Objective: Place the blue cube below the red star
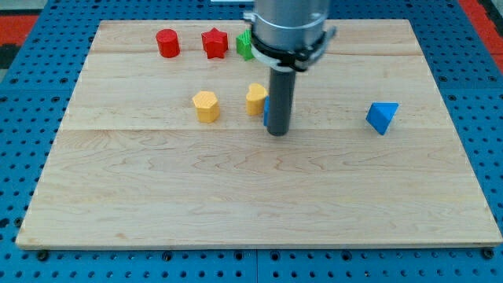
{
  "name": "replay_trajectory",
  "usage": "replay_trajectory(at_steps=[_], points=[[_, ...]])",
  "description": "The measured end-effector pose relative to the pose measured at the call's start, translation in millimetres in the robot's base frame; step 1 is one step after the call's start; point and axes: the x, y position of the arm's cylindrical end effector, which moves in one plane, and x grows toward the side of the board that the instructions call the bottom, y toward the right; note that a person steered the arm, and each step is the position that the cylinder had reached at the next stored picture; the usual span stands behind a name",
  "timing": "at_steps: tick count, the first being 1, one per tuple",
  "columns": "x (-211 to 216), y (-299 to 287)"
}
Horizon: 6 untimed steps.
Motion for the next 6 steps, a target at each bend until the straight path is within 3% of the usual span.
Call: replay_trajectory(at_steps=[2,3,4,5,6], points=[[-65,-15],[-67,21],[-91,22],[-97,-60],[-100,-105]])
